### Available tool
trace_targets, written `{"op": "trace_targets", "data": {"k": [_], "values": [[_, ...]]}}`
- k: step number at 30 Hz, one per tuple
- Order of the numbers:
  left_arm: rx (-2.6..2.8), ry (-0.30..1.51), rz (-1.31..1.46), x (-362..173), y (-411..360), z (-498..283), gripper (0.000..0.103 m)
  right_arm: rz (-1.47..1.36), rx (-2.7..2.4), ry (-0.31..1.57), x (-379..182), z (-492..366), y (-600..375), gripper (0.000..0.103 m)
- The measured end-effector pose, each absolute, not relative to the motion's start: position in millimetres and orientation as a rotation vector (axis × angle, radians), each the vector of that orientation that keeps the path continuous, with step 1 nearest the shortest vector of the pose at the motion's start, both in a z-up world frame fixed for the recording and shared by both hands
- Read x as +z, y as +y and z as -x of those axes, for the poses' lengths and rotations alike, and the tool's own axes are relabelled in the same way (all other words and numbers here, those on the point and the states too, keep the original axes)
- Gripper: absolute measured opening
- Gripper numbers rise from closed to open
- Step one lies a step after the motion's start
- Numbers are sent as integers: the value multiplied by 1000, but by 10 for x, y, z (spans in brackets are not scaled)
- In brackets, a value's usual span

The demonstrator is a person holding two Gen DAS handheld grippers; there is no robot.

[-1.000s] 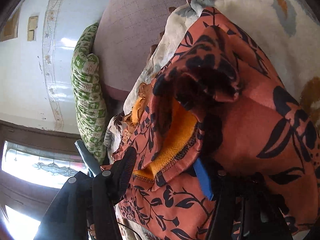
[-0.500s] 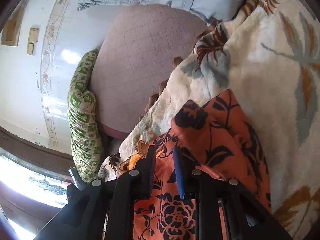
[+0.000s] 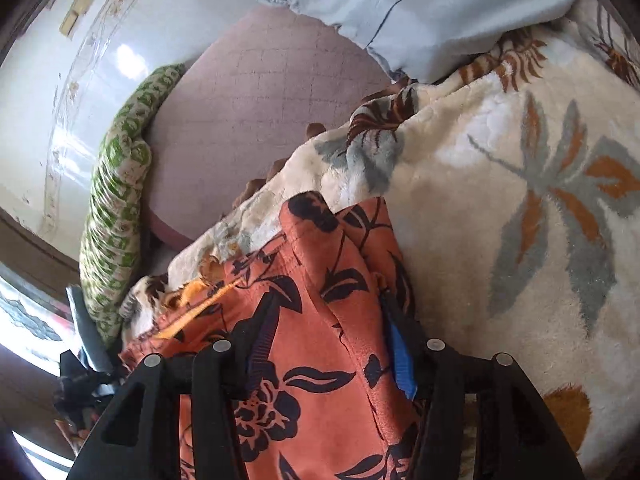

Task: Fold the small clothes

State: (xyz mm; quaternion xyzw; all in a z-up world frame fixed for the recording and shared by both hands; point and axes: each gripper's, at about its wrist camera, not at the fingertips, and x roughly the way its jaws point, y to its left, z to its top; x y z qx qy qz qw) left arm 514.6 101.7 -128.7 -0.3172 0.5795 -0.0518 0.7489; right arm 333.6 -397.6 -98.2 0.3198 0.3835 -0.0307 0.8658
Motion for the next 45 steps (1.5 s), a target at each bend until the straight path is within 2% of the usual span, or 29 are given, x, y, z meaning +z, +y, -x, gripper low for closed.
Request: {"op": "trace_targets", "data": {"k": [1,2,3,4,6,10,13,15,19,21,23,28,29,37,38,39,42,45], "values": [[-117,1257,662,-1249,974,-5152,39,-622,-60,813,-948,-3345,-3946,40],[-116,1242,632,-1181,930,-5160,33,-583,-56,810,-893,-3351,-3931,13],[-112,1217,617,-1122,911,-5164,27,-573,-48,786,-824,-3328,-3954,9],[-113,1194,618,-1080,907,-5169,20,-583,-44,744,-757,-3290,-3997,9],[-77,1185,594,-1071,888,-5215,20,-603,-73,708,-725,-3271,-4108,8],[8,1236,513,-1275,776,-5344,15,-637,-131,829,-1077,-3404,-4219,8],[18,1228,503,-1267,759,-5335,15,-692,-143,806,-1152,-3348,-4255,12],[8,1231,519,-1217,802,-5303,15,-658,-188,797,-1044,-3298,-4219,23],[-26,1203,563,-1054,934,-5193,15,-627,-151,641,-635,-3115,-4087,26],[-42,1206,585,-994,1008,-5147,19,-624,-29,631,-492,-3171,-3931,40],[-55,1221,612,-965,1048,-5120,26,-593,92,677,-393,-3329,-3678,46],[-84,1267,607,-998,997,-5161,42,-356,303,793,-250,-3744,-2876,53],[-87,1282,601,-1032,968,-5196,43,-298,329,826,-260,-3839,-2731,60],[-130,1299,566,-1202,899,-5386,45,127,370,1004,-599,-4253,-1954,60],[-132,1297,563,-1207,900,-5401,45,208,378,1011,-641,-4235,-1866,46],[-132,1292,560,-1207,900,-5421,45,299,376,1015,-679,-4222,-1772,7],[-138,1253,576,-1149,940,-5439,45,429,342,959,-649,-4175,-1616,2],[-116,1220,613,-1166,992,-5429,45,343,298,926,-596,-4309,-1686,2]]}}
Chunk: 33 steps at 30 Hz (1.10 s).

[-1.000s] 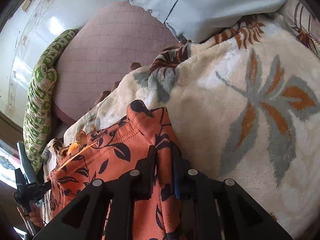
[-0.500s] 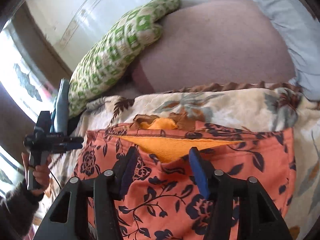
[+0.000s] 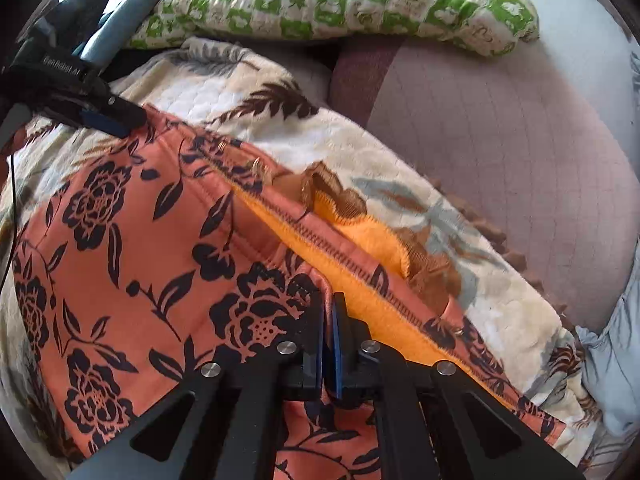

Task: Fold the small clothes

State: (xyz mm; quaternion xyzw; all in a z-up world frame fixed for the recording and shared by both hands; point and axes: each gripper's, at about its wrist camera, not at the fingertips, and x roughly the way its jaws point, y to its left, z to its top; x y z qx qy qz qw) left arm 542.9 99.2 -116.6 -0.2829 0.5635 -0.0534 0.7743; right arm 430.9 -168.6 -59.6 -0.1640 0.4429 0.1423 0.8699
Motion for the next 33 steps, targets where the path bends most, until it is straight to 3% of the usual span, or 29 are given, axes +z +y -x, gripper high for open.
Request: {"op": "trace_targets", "data": {"k": [4,7,12,20,22,24,28,30,33], "values": [[-105,1248,610,-1255,974,-5386,45,325,195,971,-843,-4456,-1660,7],[-125,1242,591,-1184,968,-5320,45,195,190,941,-680,-4352,-1834,11],[-179,1243,623,-1073,938,-5191,45,-119,32,853,-332,-4053,-2853,31],[-166,1261,562,-1211,514,-5096,45,-252,-258,940,-663,-3736,-3943,40],[-135,1255,515,-1228,410,-5109,45,-276,-219,949,-788,-3720,-3950,34],[-120,1239,467,-1202,330,-5117,45,-309,-196,910,-773,-3648,-3980,14],[-100,1219,435,-1261,270,-5125,45,-324,-237,949,-963,-3604,-4134,13],[-92,1218,444,-1251,268,-5103,45,-375,-244,917,-929,-3540,-4189,24],[-92,1241,487,-1195,351,-5009,44,-420,-232,866,-769,-3343,-4177,28]]}}
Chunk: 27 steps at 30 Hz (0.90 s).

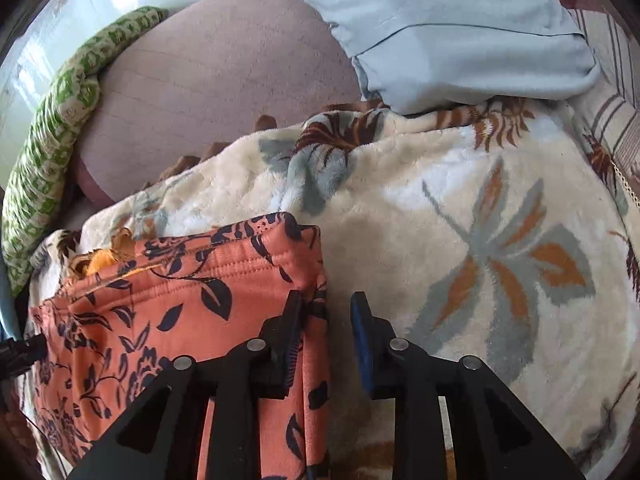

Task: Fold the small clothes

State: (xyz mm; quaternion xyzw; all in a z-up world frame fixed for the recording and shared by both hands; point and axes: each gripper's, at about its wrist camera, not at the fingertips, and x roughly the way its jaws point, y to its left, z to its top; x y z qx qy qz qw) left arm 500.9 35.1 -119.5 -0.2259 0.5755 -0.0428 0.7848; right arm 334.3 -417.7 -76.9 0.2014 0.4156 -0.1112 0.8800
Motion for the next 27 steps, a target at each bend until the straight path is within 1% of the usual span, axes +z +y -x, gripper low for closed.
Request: {"op": "trace_targets", "data": {"k": [3,6,11,14,15,18,22,27], "values": [[-103,1240,586,-1103,554,-4792,44,-444,-172,835,-637,-3030,-4042,30],[-122,1243,719,-1081,776,-4481,45,-428,-112,829,-586,-2678,-3761,39],[-141,1243,875,-1136,1086,-3938,45,-318,-5,830,-592,-2275,-3026,44],[-148,1240,965,-1211,1259,-3687,45,-230,76,844,-607,-2189,-2466,56],[-151,1237,995,-1239,1324,-3619,45,-186,103,848,-605,-2173,-2255,57],[-165,1232,1043,-1274,1522,-3500,45,-34,198,858,-594,-2165,-1560,58],[-158,1211,1035,-1242,1784,-3462,45,162,289,840,-637,-2233,-697,61],[-158,1222,1007,-1198,2071,-3546,47,379,325,817,-846,-2411,94,62]]}}
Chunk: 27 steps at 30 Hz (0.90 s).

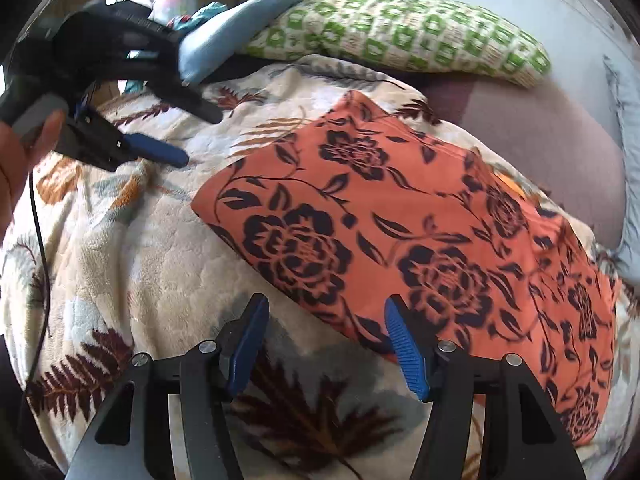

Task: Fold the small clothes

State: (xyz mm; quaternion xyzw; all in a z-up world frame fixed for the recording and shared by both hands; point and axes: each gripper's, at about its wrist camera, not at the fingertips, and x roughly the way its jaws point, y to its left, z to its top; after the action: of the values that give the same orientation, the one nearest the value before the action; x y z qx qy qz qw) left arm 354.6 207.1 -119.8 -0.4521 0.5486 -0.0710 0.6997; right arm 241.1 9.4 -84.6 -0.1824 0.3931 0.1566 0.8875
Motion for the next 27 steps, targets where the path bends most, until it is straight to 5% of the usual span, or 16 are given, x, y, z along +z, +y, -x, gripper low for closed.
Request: {"op": "trace_targets", "data": {"k": [8,11,22,24,25,27], "values": [[-171,1308,893,-1267,2089,-4214,48,610,262,682,-1066,-2571,581,56],[-212,1327,854,-1263,1919,-4504,49,579,276,661,-1043,-2595,531,22],[-301,1415,668,-1415,1230,-5068,49,487,314,597,-934,-2561,406,19],[-322,1392,616,-1330,1153,-5093,34,463,319,594,-903,-2566,355,18],[-334,1374,613,-1264,1141,-5082,18,452,320,591,-878,-2570,327,18],[-350,1333,615,-1110,1119,-5051,18,418,316,584,-812,-2551,258,16]]}}
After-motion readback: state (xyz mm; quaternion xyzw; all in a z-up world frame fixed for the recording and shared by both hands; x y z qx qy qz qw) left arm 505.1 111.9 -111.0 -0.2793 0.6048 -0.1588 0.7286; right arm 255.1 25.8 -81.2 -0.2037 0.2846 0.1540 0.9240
